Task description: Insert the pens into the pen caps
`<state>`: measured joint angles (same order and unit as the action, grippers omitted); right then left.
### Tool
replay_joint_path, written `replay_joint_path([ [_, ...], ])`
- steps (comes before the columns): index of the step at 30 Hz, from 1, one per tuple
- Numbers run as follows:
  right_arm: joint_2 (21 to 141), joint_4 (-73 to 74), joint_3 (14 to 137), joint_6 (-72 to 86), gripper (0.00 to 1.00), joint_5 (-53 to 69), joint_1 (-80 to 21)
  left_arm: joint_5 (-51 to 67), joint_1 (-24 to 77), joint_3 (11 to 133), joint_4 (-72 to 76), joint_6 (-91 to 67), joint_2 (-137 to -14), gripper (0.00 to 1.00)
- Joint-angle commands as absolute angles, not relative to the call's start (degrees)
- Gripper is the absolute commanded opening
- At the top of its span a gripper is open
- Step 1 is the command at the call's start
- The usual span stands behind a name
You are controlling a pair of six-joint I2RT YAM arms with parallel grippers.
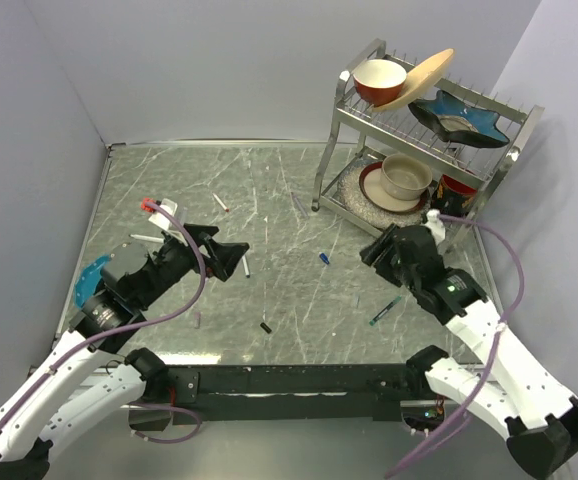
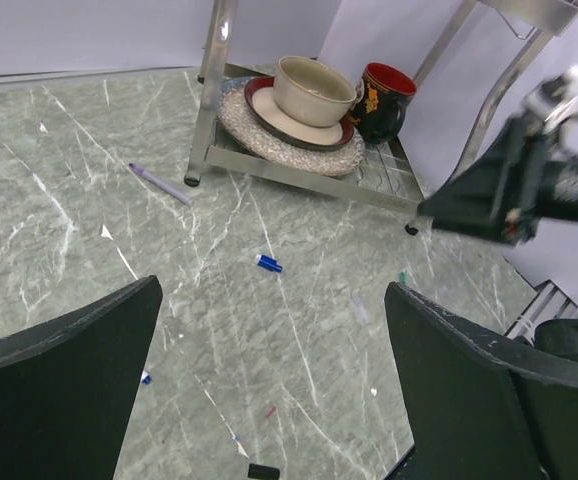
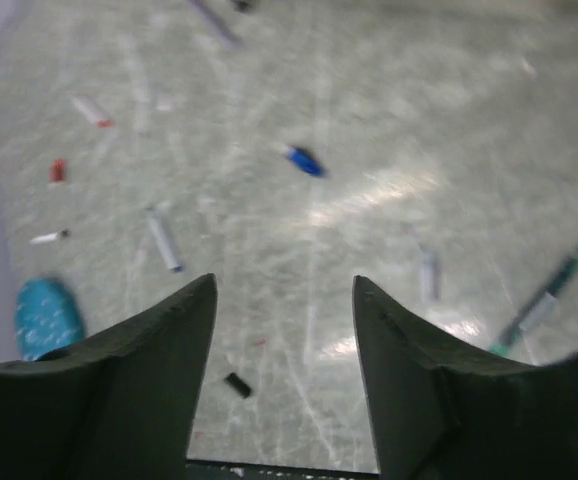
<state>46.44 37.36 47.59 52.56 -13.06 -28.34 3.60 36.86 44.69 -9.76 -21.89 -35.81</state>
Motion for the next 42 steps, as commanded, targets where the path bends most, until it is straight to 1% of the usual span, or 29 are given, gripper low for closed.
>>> replay_joint_path([
  [1,50.44,46.57,44.12,61.16,0.57,-20.55,-27.51,3.60,37.00,45.18,-8.96,-21.01,-34.63,0.99],
  [4,54.66,50.00,43.95,64.24,0.55,-23.03,-27.16,3.52,37.00,45.00,-8.96,-21.09,-34.28,0.99],
  [13,63.01,50.89,39.47,68.29,0.55,-25.31,-26.54,4.66,37.09,45.00,-8.79,-21.09,-34.01,1.00],
  [18,66.44,48.61,37.00,69.17,0.55,-24.79,-26.37,5.27,37.09,45.00,-8.79,-21.01,-33.75,0.99],
  [31,71.71,43.07,33.93,70.31,0.49,-24.44,-25.75,4.57,37.09,44.91,-8.88,-20.92,-33.14,0.99],
  [32,71.89,42.54,33.40,70.40,0.47,-24.43,-25.75,4.57,37.09,44.74,-8.79,-20.92,-33.13,0.99],
  [33,71.98,42.63,33.40,70.66,0.43,-24.78,-25.75,4.48,37.09,44.74,-8.79,-20.92,-33.22,1.00],
  [38,71.72,40.96,32.61,70.05,0.38,-25.23,-25.49,4.75,37.18,45.17,-9.23,-20.92,-34.45,1.00],
  [41,72.68,40.52,32.69,69.44,0.27,-25.05,-24.96,4.40,37.18,45.18,-9.32,-20.83,-34.54,0.99],
  [42,72.95,39.73,32.70,69.00,0.19,-24.79,-24.61,4.31,37.18,45.00,-9.23,-20.83,-34.37,1.00],
])
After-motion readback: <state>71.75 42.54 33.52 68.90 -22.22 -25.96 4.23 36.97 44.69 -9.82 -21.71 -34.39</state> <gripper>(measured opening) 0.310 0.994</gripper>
